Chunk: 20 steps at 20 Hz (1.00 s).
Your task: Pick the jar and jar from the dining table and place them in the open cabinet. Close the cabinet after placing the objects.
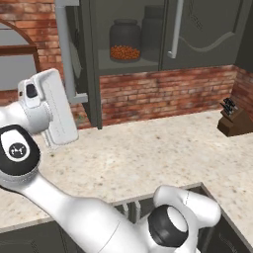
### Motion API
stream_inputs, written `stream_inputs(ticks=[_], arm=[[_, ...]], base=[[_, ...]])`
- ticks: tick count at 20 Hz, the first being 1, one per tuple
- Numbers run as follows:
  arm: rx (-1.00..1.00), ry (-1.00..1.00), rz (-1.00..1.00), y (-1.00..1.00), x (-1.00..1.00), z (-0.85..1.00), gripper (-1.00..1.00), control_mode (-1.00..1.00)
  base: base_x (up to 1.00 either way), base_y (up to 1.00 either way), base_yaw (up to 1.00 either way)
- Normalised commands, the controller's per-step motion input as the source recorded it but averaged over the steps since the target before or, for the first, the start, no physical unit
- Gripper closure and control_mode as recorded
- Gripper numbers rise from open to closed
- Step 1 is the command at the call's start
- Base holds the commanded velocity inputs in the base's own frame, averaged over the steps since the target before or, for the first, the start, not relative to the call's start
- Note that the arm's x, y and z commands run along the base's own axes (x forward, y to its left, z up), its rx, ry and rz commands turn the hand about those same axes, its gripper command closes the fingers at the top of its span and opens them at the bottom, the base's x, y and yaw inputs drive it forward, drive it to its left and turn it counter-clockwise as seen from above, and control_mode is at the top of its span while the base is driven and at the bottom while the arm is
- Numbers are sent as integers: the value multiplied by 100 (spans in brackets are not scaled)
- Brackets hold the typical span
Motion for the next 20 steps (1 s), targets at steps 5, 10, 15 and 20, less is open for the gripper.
stream_inputs(ticks=[5,10,15,20], arm=[[0,0,3,-100,0,0,-100,-100],[0,2,5,-100,1,0,-100,-100],[1,7,22,-100,29,0,-100,-100],[7,7,33,-100,56,0,-100,-100]], base=[[0,0,0],[0,0,0],[0,0,0],[0,0,0]])
